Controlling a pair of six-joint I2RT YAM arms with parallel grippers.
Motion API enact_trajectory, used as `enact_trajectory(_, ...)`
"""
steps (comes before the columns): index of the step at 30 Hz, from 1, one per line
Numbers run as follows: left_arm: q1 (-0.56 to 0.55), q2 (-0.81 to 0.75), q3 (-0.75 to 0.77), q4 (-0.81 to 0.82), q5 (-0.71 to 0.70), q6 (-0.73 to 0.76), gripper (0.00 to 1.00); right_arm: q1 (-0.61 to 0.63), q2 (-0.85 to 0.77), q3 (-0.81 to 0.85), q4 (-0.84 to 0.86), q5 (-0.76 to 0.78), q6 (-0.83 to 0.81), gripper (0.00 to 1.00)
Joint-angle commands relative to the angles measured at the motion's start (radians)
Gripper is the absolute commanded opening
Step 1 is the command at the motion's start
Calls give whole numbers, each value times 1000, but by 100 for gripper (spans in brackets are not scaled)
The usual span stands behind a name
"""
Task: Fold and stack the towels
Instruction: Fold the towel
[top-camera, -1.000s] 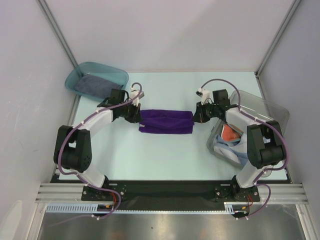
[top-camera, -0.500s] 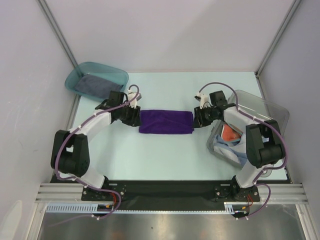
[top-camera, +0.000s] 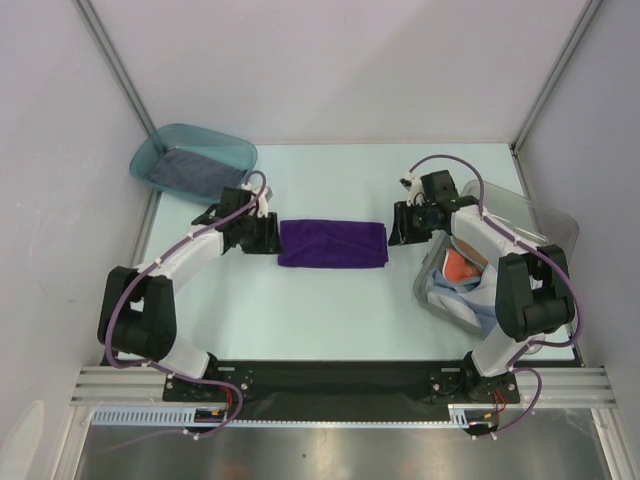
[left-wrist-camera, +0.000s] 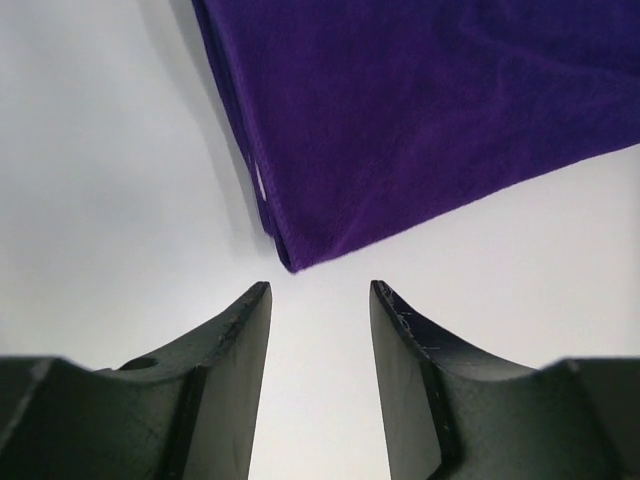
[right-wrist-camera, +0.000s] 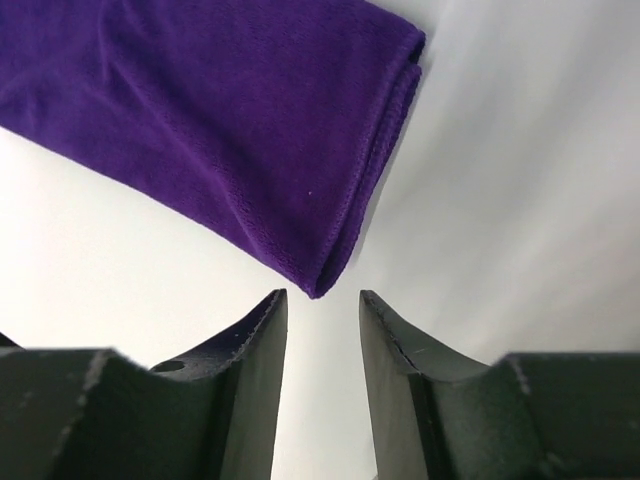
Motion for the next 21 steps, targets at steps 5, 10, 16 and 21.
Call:
enact_trajectory(5, -29, -19, -109, 56, -58, -191, 51, 12, 3, -2, -17, -2, 83, 44)
enact_trajectory(10, -43, -1, -142, 120, -95, -234, 52, 52, 79, 23, -30, -13, 58, 46)
enact_trajectory(16, -43, 18, -178, 194, -94, -265, 52, 87, 138, 35, -12, 19, 54, 45)
enact_trajectory(21, -43, 48, -153, 200, -95, -260, 49, 91, 149, 26, -18, 32, 42, 40)
